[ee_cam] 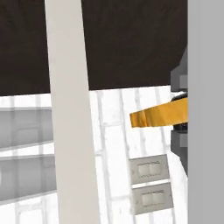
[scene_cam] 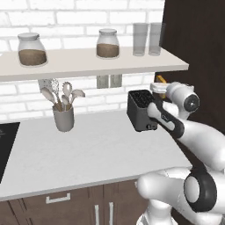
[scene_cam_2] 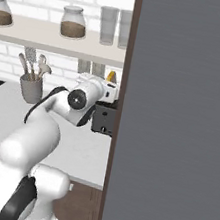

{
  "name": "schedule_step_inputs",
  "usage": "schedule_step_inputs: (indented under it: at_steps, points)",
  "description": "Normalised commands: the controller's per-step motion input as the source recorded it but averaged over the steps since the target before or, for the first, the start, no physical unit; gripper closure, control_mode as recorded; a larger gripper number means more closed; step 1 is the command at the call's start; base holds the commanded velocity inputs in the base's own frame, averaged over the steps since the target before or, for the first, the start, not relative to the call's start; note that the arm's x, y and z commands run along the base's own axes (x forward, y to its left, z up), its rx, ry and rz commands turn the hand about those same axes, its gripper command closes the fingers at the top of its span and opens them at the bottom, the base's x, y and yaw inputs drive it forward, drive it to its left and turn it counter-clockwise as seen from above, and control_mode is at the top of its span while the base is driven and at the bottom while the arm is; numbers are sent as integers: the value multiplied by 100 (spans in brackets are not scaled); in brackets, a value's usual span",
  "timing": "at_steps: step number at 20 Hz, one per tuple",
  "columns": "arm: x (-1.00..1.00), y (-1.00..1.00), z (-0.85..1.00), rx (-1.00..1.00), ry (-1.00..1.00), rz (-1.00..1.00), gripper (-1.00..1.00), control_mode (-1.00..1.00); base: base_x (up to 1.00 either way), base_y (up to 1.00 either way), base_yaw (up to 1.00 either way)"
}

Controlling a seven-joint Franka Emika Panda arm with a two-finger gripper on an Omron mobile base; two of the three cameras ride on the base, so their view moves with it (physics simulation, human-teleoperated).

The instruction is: Start the toaster. Once the lever pops up, take the bread to the plate on the dining counter.

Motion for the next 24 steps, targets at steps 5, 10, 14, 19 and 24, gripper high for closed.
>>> schedule_step_inputs:
  at_steps: [5, 10, 14, 19, 24]
  points:
    - [-80, 45, 45, 5, 29, 0, 100, -100, 0, 0, 0]
    - [-87, 55, 33, 4, 29, -1, 100, -100, 0, 0, 0]
    - [-98, 41, 51, 4, 22, -1, 100, -100, 0, 0, 0]
    - [-98, 26, 14, 1, 17, 0, 100, -100, 0, 0, 0]
    - [-75, 10, 0, 0, 9, 0, 100, -100, 0, 0, 0]
